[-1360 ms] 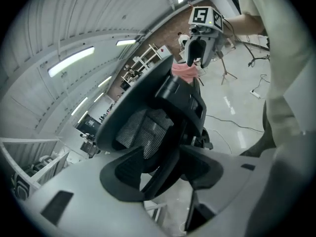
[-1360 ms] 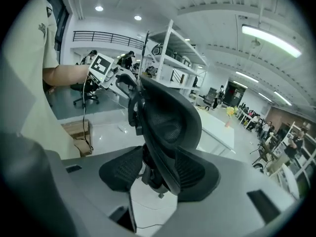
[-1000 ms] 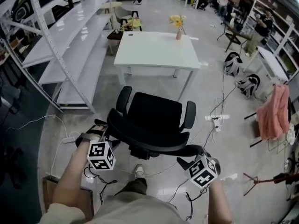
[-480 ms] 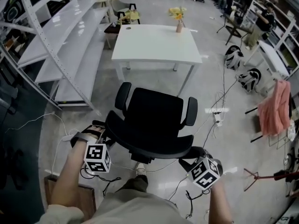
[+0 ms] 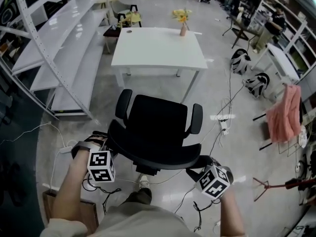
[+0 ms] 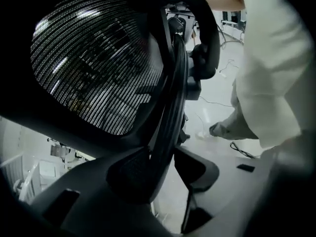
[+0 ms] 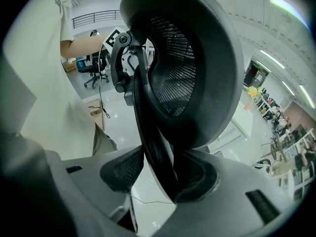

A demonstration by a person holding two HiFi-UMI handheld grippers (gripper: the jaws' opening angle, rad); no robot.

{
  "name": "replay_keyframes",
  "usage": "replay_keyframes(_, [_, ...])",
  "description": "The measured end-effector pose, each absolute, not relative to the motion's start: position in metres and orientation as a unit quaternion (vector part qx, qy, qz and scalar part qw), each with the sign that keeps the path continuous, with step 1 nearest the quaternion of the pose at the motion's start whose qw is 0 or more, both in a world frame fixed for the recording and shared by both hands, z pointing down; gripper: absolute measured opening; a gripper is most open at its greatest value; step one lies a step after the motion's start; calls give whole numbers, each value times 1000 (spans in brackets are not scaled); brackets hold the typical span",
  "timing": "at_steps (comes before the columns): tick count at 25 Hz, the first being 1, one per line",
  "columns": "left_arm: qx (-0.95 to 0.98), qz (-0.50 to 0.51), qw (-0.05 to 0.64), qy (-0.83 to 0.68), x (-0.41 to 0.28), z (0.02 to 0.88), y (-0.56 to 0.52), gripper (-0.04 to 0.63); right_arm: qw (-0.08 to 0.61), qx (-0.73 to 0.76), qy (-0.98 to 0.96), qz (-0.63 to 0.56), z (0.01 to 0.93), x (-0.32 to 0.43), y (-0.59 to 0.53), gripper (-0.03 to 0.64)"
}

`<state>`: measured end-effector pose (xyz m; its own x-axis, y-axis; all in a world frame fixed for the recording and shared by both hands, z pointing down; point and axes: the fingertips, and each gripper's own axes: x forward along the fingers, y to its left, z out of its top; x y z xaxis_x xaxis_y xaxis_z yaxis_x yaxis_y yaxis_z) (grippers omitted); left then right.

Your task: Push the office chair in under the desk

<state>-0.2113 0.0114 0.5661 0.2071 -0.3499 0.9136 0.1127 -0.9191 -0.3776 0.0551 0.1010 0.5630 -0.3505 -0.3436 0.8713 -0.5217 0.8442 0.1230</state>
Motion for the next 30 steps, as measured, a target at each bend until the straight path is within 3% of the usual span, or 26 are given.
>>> replay_keyframes(15, [-767, -617, 156, 81, -192, 567, -68, 167, 517, 247, -816, 75, 565, 76, 14, 179])
replay_keyframes(30, [-781, -589, 179, 100, -190, 564, -130, 179, 521, 241, -812, 106, 566, 79, -46, 181])
